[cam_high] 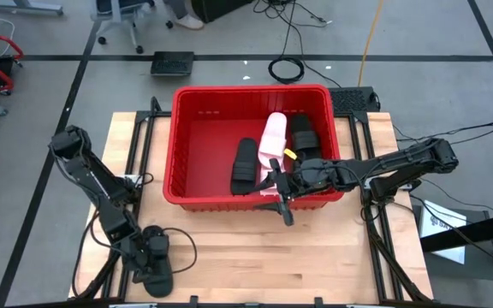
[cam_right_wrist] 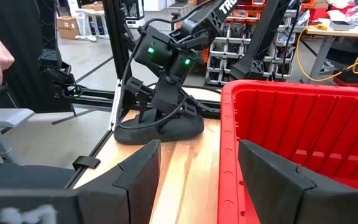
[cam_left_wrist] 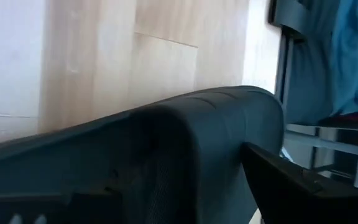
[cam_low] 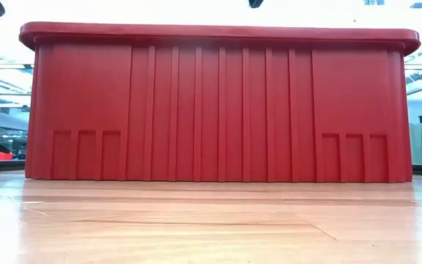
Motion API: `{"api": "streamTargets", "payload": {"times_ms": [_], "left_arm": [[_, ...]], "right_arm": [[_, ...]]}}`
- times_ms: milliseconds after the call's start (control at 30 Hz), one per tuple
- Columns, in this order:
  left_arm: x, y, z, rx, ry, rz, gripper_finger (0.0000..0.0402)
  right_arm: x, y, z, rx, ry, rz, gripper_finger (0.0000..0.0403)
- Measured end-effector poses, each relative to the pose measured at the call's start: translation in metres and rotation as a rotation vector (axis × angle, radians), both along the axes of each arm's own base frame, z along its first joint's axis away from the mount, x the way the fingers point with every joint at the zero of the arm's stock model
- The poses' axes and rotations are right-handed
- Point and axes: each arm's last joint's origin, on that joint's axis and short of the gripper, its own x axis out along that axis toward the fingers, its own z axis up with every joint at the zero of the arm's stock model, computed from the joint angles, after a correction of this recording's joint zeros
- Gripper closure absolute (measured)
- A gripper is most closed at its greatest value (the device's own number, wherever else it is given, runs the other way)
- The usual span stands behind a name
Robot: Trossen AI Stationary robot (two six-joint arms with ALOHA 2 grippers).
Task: Pick and place slides into bin
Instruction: Put the black slide into the red container
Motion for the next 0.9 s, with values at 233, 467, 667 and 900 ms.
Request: {"api": "streamTargets", "payload": {"times_ms": [233, 467, 667, 900], "left_arm": [[-0.0006, 0.0006, -0.004, -0.024, -0.019, -0.025, 0.0173], [-0.0003, -0.0001, -0.0036, -0.027, -0.031, -0.057, 0.0269], [-0.0004, -0.0003, -0.0035, -0.026, -0.035, -0.071, 0.0356], [-0.0005, -0.0001, -0.0038, -0.02, -0.037, -0.077, 0.0393]], "right_arm": [[0.0, 0.0, 0.0, -0.001, -0.001, 0.0, 0.0195], [0.0, 0.0, 0.0, -0.002, -0.001, 0.0, 0.0195], [0.0, 0.0, 0.0, -0.002, -0.001, 0.0, 0.0195], [0.0, 0.0, 0.0, -0.002, -0.001, 0.0, 0.0195]]}}
